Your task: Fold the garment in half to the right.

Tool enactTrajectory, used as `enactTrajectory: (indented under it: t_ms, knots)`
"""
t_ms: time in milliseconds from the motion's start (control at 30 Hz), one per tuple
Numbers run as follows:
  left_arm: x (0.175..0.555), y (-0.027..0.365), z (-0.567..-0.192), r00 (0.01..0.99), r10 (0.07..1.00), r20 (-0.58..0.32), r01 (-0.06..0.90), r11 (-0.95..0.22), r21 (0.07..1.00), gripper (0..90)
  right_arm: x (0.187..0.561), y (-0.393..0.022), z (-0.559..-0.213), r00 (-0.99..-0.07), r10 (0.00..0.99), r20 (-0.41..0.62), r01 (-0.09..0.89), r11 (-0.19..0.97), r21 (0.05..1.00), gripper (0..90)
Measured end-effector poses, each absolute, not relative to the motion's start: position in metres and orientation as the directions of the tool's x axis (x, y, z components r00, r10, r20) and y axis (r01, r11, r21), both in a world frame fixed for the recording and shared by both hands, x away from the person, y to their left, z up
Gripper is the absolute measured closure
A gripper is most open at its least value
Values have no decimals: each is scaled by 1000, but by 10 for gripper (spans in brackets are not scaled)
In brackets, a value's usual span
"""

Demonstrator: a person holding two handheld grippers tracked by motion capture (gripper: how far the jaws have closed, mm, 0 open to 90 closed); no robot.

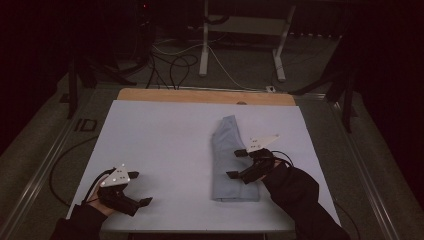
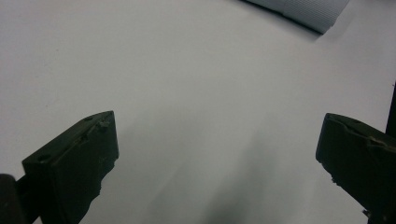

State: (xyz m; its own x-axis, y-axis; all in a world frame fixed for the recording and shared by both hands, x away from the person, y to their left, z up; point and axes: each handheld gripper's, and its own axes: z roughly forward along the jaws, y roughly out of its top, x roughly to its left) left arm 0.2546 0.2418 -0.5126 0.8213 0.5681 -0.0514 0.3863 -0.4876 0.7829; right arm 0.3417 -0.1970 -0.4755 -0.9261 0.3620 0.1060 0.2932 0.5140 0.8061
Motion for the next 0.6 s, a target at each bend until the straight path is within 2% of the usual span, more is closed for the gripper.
enactTrajectory:
  t_ms: [600]
  knots:
    - [253, 243, -511, 825, 564, -45, 376, -489, 787, 3, 339, -216, -475, -886, 460, 50, 310, 509, 803, 93]
